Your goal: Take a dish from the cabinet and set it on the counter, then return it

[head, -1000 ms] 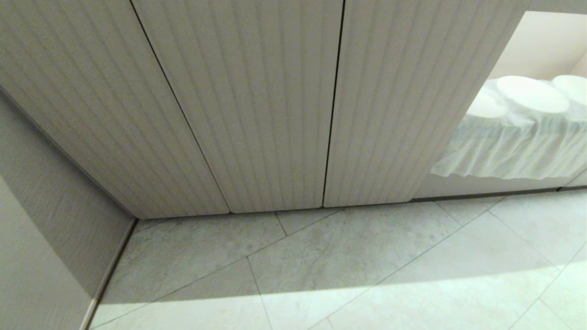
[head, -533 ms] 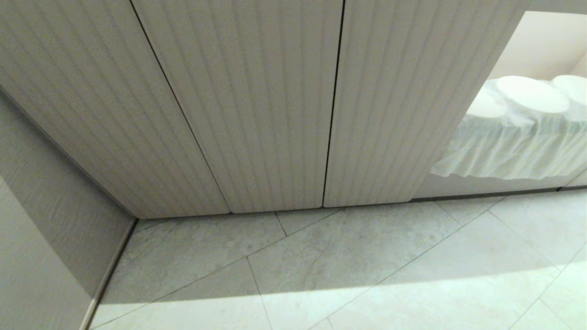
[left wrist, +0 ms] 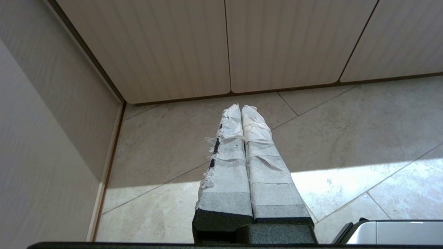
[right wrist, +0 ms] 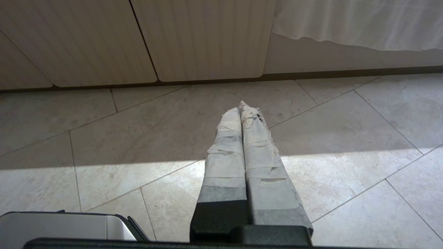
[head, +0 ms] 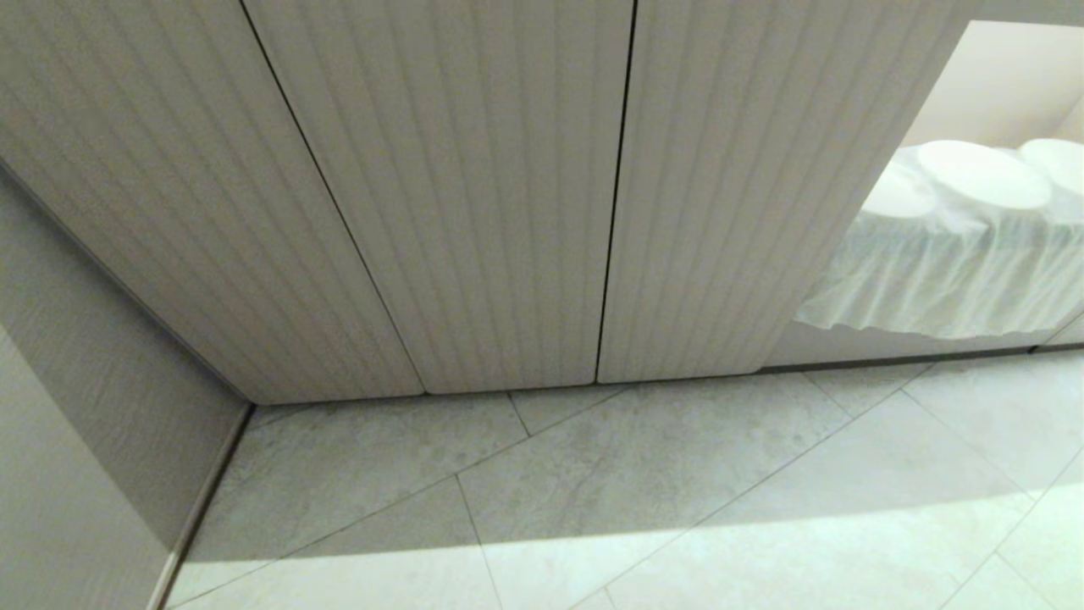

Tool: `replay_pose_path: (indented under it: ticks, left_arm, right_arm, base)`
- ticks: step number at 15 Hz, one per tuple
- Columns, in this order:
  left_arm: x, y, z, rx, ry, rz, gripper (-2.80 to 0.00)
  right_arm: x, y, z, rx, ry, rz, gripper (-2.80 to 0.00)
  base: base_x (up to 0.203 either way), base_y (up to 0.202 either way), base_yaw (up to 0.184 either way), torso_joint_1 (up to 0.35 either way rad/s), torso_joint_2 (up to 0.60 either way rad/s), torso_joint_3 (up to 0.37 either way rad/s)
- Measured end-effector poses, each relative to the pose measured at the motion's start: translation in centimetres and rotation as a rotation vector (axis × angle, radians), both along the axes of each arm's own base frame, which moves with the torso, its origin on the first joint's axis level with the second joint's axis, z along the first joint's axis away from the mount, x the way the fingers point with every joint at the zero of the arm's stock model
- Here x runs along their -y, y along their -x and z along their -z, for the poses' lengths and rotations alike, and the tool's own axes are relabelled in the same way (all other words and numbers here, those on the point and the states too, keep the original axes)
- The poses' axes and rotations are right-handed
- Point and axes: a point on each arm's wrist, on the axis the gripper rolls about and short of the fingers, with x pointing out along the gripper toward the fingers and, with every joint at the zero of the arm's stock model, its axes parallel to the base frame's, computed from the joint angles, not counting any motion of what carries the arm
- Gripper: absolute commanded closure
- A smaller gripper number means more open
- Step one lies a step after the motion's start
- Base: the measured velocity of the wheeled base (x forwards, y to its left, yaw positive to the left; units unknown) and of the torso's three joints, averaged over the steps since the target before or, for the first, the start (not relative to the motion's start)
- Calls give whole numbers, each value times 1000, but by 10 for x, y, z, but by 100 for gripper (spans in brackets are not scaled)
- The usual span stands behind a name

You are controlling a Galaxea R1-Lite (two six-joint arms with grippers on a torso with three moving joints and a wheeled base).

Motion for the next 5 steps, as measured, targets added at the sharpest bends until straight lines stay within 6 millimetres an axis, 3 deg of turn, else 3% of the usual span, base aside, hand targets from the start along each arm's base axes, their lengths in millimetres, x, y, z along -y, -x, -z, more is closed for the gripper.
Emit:
replay_pose_path:
  ticks: [5]
  left_arm:
    - [0, 0, 0, 0, 0, -1, 0]
  right_arm:
    - [0, 0, 0, -1, 1, 0, 0]
  base:
    - [0, 0, 0, 0, 0, 0]
